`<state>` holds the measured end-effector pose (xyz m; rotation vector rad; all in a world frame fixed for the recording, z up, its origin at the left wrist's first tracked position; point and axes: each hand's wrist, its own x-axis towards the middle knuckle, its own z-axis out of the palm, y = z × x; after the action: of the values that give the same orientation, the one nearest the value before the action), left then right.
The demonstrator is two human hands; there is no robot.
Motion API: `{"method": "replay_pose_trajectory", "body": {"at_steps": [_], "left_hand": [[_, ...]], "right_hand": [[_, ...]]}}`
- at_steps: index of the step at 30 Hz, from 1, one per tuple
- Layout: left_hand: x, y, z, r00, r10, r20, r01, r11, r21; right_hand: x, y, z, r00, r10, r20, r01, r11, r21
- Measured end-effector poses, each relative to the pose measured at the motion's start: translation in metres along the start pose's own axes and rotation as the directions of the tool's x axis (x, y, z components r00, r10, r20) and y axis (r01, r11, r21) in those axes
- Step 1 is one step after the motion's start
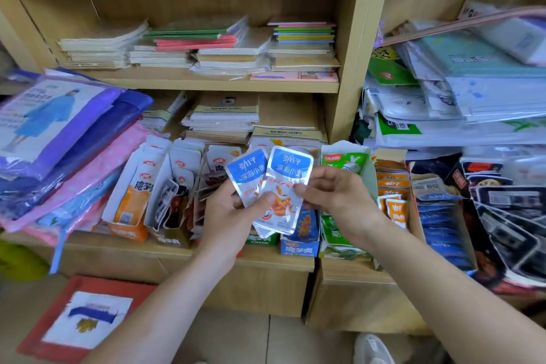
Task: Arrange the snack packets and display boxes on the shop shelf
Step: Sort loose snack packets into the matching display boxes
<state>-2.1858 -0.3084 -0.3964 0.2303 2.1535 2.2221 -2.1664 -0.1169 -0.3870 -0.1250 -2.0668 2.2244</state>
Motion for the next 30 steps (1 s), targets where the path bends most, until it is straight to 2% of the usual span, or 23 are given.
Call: {"method": "replay_pose_trajectory", "body": {"at_steps": [4, 7, 11, 16, 20, 24, 27, 30], "left_hand": [[0.001, 0.004, 0.011, 0.999, -0.005, 0.033, 0.006, 0.999, -0.031], [0.002, 0.007, 0.027, 0.998, 0.038, 0.059, -0.037, 0.999, -0.018], [-0.001, 0.008, 0.062, 0.994, 0.025, 0.105, -0.021, 0.999, -0.044], [-0.004, 0.006, 0.107, 0.974, 0.089, 0.21, -0.088, 0.996, -0.017], [-0.006, 0.002, 0.139, 0.978, 0.083, 0.191, -0.08, 0.996, -0.025], [-0.004, 0.002, 0.158, 0.979, 0.122, 0.166, -0.121, 0.993, -0.015], [-0.001, 0.004, 0.166, 0.977, 0.155, 0.146, -0.159, 0.987, 0.022], [0.004, 0.005, 0.169, 0.98, 0.167, 0.11, -0.172, 0.985, 0.028]], "right_hand": [[-0.005, -0.008, -0.019, 0.991, -0.029, -0.131, 0.03, 1.0, 0.007], [-0.014, -0.021, -0.061, 0.96, -0.116, -0.254, 0.106, 0.993, -0.054], [-0.032, -0.036, -0.125, 0.875, -0.248, -0.416, 0.212, 0.968, -0.132], [-0.035, -0.034, -0.191, 0.774, -0.385, -0.502, 0.201, 0.902, -0.383], [-0.027, -0.028, -0.222, 0.776, -0.434, -0.459, 0.06, 0.774, -0.631], [-0.019, -0.019, -0.228, 0.859, -0.405, -0.312, -0.03, 0.569, -0.822], [-0.018, -0.017, -0.23, 0.92, -0.35, -0.173, 0.002, 0.447, -0.895], [-0.025, -0.023, -0.228, 0.979, -0.203, -0.031, 0.057, 0.416, -0.908]]}}
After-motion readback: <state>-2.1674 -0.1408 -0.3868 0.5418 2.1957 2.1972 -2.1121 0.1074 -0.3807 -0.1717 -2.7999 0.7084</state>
